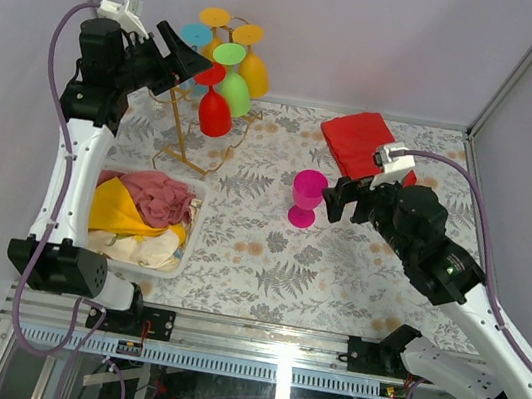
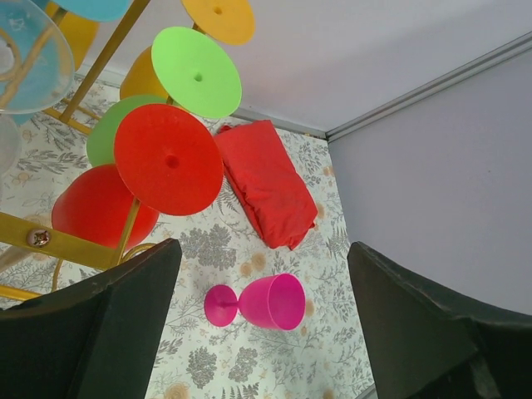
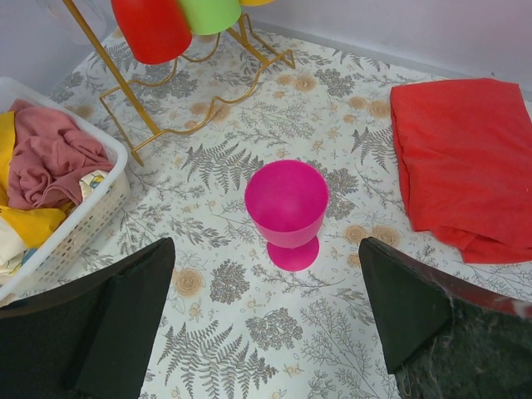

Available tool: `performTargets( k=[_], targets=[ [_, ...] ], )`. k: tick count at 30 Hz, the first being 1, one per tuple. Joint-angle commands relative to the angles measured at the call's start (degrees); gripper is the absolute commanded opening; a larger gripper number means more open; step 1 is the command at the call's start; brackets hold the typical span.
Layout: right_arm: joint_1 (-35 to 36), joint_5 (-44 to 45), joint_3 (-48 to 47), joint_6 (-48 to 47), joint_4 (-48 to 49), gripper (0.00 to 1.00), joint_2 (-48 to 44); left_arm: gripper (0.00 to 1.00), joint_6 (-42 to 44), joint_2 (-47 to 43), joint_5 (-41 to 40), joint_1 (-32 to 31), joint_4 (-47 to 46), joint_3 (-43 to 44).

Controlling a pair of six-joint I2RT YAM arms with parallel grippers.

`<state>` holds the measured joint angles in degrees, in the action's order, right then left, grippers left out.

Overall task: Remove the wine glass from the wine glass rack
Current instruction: Pick up the wine glass from the wine rack.

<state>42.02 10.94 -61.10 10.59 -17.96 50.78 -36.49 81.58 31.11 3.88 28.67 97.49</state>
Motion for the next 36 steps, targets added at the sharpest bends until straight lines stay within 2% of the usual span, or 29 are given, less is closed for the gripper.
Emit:
performTargets(
  k=[1,4,7,11,20,36],
  targets=[
    [0.3,1.4,-1.2,0.8,0.0,0.99,-0.6,0.79,-1.8,0.5,1.4,0.5,-4.7,-0.8],
    [0.3,1.3,-0.6,1.2,0.1,0.99,-0.7,0.76,-2.3,1.4,1.4,0.5,-5.2,-0.4],
    [0.4,1.0,0.1,1.4,0.6,0.99,-0.6,0.68,-2.5,3.1,1.6,0.5,-5.3,0.7],
    [0.3,0.7,0.2,1.4,0.5,0.99,-0.2,0.66,-2.3,4.9,1.3,0.5,-4.0,1.4],
    [0.3,0.1,0.5,1.4,0.4,0.99,0.2,0.64,1.4,7.8,-5.9,0.5,0.8,6.2],
    [0.3,-1.4,0.4,2.3,0.9,0.99,1.6,0.62,6.5,13.4,-8.6,0.1,7.0,12.0]
  ],
)
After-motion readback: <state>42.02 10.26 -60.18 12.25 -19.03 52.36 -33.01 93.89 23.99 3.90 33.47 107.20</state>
